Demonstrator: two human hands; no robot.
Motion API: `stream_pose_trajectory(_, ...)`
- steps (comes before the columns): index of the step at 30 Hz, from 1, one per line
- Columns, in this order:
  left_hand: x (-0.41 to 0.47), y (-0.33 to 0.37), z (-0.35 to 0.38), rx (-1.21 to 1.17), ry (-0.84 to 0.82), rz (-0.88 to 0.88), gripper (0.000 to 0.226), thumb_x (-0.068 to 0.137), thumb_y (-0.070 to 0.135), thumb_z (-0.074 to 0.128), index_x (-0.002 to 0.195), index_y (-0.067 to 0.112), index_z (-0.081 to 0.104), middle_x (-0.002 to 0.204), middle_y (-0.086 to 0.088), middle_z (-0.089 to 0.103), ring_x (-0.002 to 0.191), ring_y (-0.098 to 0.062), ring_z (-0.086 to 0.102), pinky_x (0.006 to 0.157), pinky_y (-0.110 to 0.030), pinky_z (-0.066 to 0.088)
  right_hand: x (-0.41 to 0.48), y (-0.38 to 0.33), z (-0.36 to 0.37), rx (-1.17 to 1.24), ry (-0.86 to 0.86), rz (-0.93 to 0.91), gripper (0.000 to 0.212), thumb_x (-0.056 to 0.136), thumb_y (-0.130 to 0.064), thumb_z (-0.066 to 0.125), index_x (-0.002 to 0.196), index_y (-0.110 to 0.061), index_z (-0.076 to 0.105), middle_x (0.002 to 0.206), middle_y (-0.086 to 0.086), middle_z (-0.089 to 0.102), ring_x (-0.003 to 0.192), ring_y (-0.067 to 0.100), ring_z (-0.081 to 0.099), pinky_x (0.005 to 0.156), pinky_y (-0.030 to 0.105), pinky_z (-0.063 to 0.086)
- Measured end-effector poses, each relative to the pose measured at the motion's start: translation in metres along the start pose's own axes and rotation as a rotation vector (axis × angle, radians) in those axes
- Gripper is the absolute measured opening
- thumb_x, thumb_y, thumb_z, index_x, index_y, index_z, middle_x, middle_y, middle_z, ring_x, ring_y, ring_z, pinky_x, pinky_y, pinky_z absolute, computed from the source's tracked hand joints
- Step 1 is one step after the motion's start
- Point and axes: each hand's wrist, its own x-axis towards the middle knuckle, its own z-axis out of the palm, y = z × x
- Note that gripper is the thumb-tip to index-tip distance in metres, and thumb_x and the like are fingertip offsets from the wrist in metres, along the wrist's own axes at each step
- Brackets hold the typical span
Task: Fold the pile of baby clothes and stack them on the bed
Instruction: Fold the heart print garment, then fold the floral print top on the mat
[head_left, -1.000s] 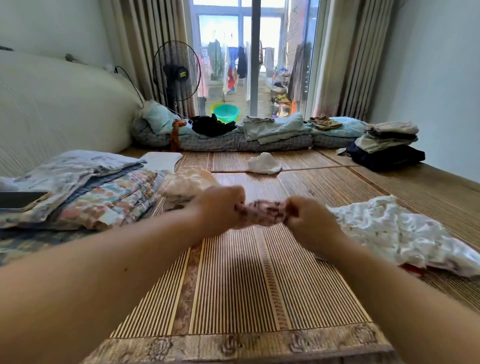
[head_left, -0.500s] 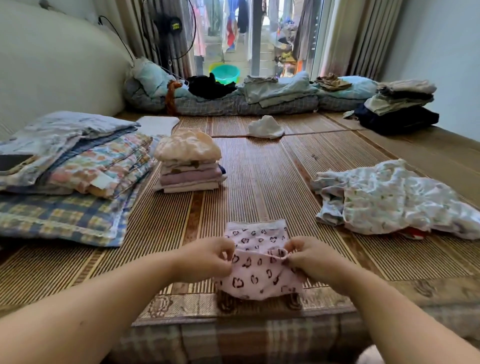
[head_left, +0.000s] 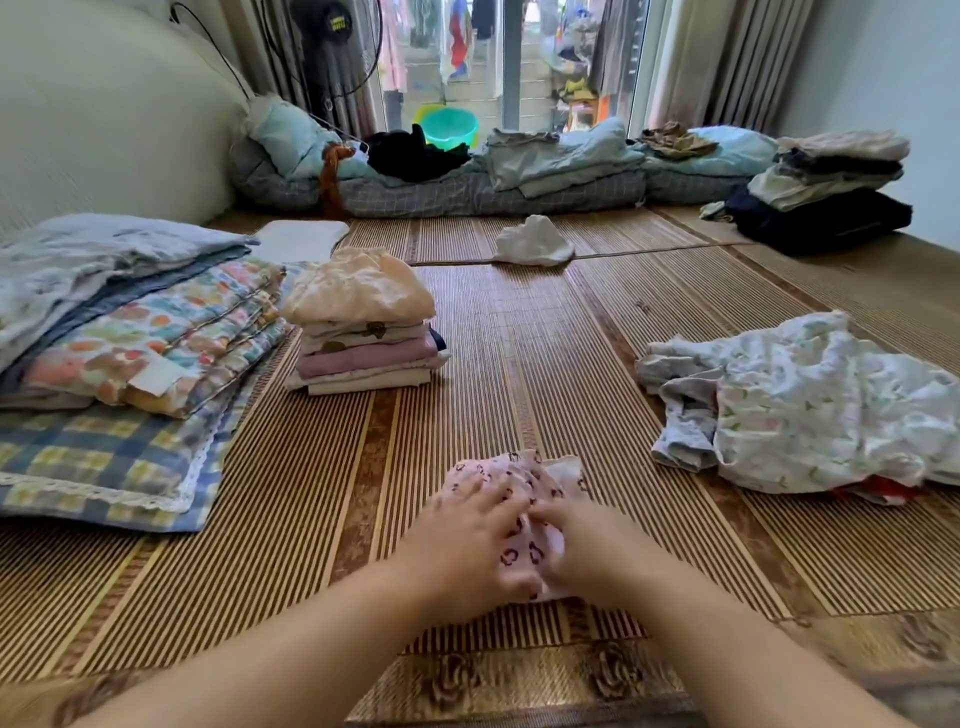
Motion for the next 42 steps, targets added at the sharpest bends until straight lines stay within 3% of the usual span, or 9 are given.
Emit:
stream_pose_trajectory(3, 0.007, -0.011, 0.014, 0.055, -0.140, -0.088, 0.091, 0.079, 0.080, 0.037, 0.151, 0.039, -0.002, 0.160, 0.008, -0.013, 0.147, -0.018, -0.015, 0.118, -0.055, 0.002, 0.013, -0.001, 0.013, -0.120, -0.087, 0.025, 0.069, 0.088, -0.041, 0.055, 0.148, -0.036, 0.023, 0.159, -0.009, 0.016, 0.147, 0.015, 0.012, 0.114, 0.051, 0.026)
stream_pose_trajectory(5, 0.011, -0.025, 0.013, 0.040, -0.137, -0.123, 0.090, 0.079, 0.081, 0.034, 0.151, 0.040, -0.001, 0.160, 0.007, -0.014, 0.147, -0.017, -0.015, 0.118, -0.056, 0.004, 0.028, -0.007, 0.014, -0.168, -0.060, -0.007, 0.067, 0.090, -0.043, 0.049, 0.149, -0.037, 0.017, 0.161, -0.009, 0.008, 0.148, 0.015, 0.003, 0.115, 0.053, 0.022)
stream_pose_trajectory(13, 0.020, -0.150, -0.016, -0.016, -0.107, -0.330, 0.092, 0.075, 0.080, 0.042, 0.148, 0.048, -0.004, 0.159, 0.012, -0.019, 0.146, -0.014, -0.015, 0.118, -0.055, 0.008, 0.146, -0.084, 0.032, -0.272, -0.106, -0.206, 0.071, 0.092, -0.056, 0.037, 0.151, -0.037, 0.003, 0.161, -0.008, -0.010, 0.148, 0.018, -0.008, 0.113, 0.061, 0.006)
stream_pose_trajectory(18, 0.026, -0.226, -0.041, 0.055, -0.141, -0.413, 0.101, 0.064, 0.084, 0.043, 0.150, 0.045, 0.007, 0.161, 0.009, -0.007, 0.148, -0.015, -0.004, 0.118, -0.048, 0.016, 0.203, -0.143, 0.057, -0.204, -0.085, -0.298, 0.069, 0.092, -0.053, 0.037, 0.152, -0.035, 0.007, 0.159, -0.011, -0.020, 0.145, 0.018, -0.024, 0.111, 0.063, -0.004)
stream_pose_trajectory(25, 0.030, -0.255, -0.065, 0.114, -0.219, -0.442, 0.103, 0.061, 0.082, 0.049, 0.149, 0.043, 0.014, 0.162, 0.008, 0.002, 0.148, -0.017, 0.003, 0.118, -0.050, 0.016, 0.221, -0.166, 0.062, -0.132, -0.057, -0.321, 0.069, 0.089, -0.059, 0.041, 0.150, -0.036, 0.015, 0.161, -0.007, -0.006, 0.147, 0.019, -0.013, 0.114, 0.061, -0.005)
stream_pose_trajectory(28, 0.028, -0.226, -0.062, 0.119, -0.034, -0.388, 0.093, 0.068, 0.081, 0.048, 0.148, 0.046, 0.016, 0.161, 0.010, 0.006, 0.148, -0.019, 0.001, 0.118, -0.051, 0.009, 0.193, -0.144, 0.043, -0.161, 0.114, -0.308, 0.066, 0.090, -0.063, 0.037, 0.149, -0.038, 0.020, 0.161, -0.003, 0.010, 0.148, 0.021, 0.003, 0.114, 0.059, -0.002)
stream_pose_trajectory(32, 0.042, -0.153, -0.046, 0.047, 0.169, -0.291, 0.089, 0.073, 0.075, 0.052, 0.147, 0.048, 0.011, 0.161, 0.009, -0.007, 0.146, -0.019, -0.016, 0.117, -0.049, -0.005, 0.139, -0.077, -0.001, -0.273, 0.306, -0.218, 0.071, 0.088, -0.069, 0.035, 0.149, -0.038, 0.018, 0.161, -0.001, 0.013, 0.148, 0.020, 0.004, 0.115, 0.057, 0.001)
stream_pose_trajectory(37, 0.085, -0.016, -0.031, 0.017, 0.140, -0.052, 0.082, 0.082, 0.060, 0.057, 0.147, 0.049, 0.008, 0.159, 0.007, -0.017, 0.145, -0.021, -0.021, 0.117, -0.050, -0.006, 0.060, 0.044, -0.060, -0.229, 0.387, 0.117, 0.073, 0.086, -0.064, 0.047, 0.148, -0.038, 0.021, 0.160, 0.000, 0.015, 0.147, 0.021, 0.010, 0.115, 0.058, 0.010)
stream_pose_trajectory(42, 0.129, 0.109, -0.012, 0.010, 0.078, 0.138, 0.082, 0.082, 0.057, 0.058, 0.148, 0.046, 0.011, 0.161, 0.009, -0.009, 0.147, -0.020, -0.012, 0.120, -0.052, 0.004, 0.000, 0.143, -0.090, -0.099, 0.514, 0.418, 0.067, 0.082, -0.058, 0.055, 0.140, -0.032, 0.035, 0.147, -0.001, 0.035, 0.135, 0.025, 0.033, 0.107, 0.048, 0.030)
